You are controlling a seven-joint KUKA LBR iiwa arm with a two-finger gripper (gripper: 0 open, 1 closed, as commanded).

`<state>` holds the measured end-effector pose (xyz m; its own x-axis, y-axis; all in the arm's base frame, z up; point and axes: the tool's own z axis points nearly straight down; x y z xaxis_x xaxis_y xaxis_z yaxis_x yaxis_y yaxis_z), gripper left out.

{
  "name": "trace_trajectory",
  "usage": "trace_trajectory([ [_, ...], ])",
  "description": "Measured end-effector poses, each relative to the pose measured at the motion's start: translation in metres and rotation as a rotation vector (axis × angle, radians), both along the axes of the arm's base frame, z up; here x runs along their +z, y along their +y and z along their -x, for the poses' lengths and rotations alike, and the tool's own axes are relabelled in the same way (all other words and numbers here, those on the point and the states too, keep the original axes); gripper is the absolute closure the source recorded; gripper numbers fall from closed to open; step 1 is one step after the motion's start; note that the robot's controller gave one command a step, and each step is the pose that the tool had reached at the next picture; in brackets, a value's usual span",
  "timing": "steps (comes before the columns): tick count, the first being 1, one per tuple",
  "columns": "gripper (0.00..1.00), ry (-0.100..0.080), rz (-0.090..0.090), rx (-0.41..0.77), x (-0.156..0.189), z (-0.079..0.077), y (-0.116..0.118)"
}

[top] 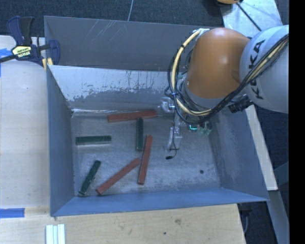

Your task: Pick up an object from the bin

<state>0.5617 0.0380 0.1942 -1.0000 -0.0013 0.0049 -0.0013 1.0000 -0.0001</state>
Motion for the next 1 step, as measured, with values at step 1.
trace_trajectory([
  [1,0.0,-0.008,-0.001,-0.001,0.0046,-0.0017,-0.0002],
])
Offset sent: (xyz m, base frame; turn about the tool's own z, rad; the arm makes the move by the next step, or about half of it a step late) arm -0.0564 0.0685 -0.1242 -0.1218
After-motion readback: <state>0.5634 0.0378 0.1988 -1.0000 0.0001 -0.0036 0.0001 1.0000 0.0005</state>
